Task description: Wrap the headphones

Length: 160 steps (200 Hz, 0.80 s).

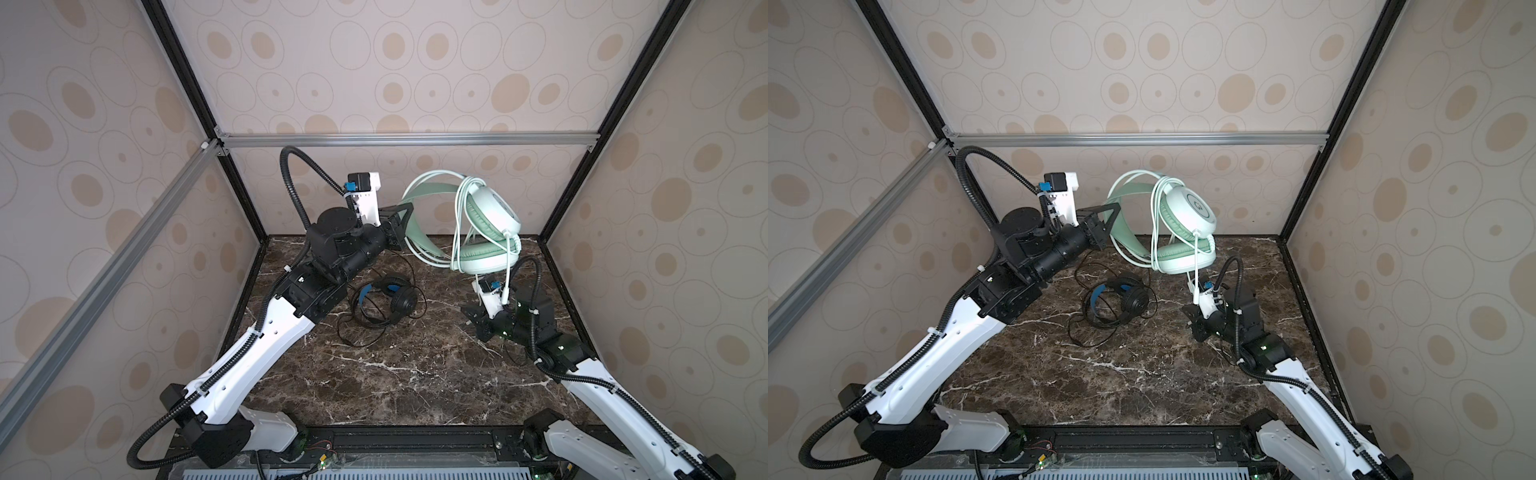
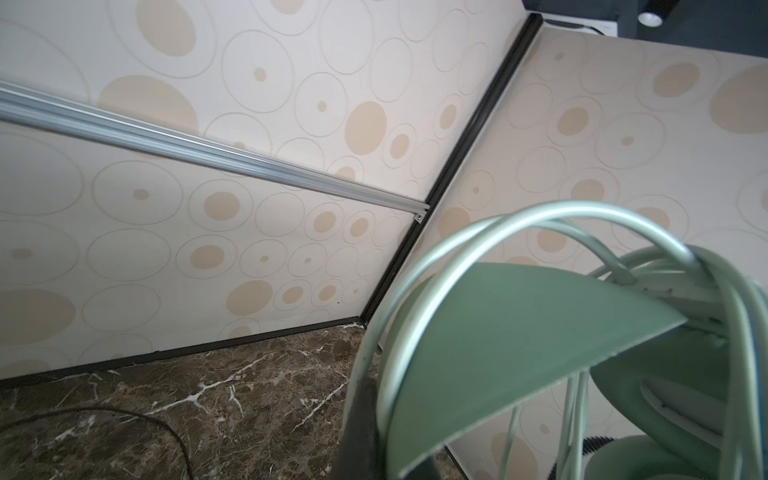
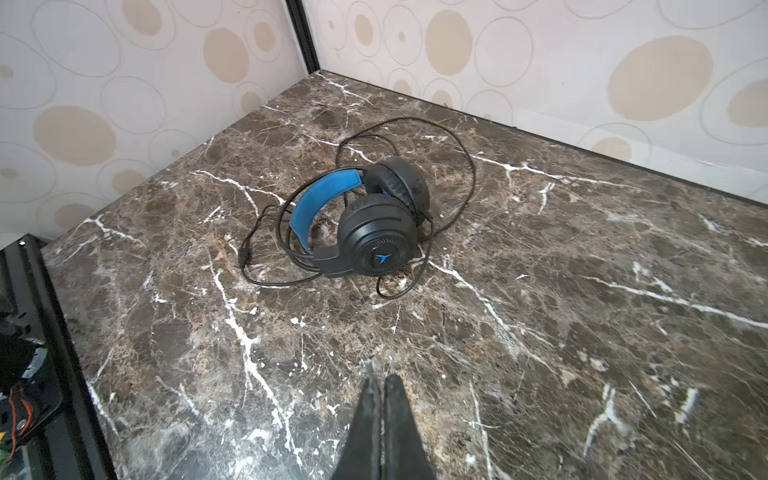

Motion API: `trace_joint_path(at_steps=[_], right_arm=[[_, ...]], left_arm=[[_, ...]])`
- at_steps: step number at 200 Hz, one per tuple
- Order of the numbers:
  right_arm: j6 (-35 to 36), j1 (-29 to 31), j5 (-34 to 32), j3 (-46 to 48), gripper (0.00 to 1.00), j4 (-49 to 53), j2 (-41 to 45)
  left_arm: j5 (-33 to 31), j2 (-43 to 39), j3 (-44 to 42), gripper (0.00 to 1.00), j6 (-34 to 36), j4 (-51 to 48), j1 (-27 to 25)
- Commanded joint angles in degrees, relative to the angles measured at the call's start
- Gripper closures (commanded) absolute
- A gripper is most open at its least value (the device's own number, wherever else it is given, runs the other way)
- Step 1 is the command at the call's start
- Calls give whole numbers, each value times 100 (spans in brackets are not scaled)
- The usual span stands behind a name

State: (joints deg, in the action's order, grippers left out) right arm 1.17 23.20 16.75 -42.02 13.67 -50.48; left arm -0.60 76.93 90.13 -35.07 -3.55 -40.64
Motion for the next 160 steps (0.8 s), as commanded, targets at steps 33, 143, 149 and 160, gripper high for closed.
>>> trace_joint_path(at_steps=[33,143,149,160], right_arm=[[-169,149,-528,16,100,190,90],[562,1670,-1969,-1106,100,1742,-112],[577,1718,-2001,-1204,100,1849,-152],[583,1807,-2036,-1374,100,2020,-242]], left_arm=[[-1626,66,-300,100,-1784,1492,7],[-3248,1080,-157,100,-415,819,-13],[-3278,1111,-195,100,-346,771,-14],[-3383,1162,-285,100,-167,714,-35]])
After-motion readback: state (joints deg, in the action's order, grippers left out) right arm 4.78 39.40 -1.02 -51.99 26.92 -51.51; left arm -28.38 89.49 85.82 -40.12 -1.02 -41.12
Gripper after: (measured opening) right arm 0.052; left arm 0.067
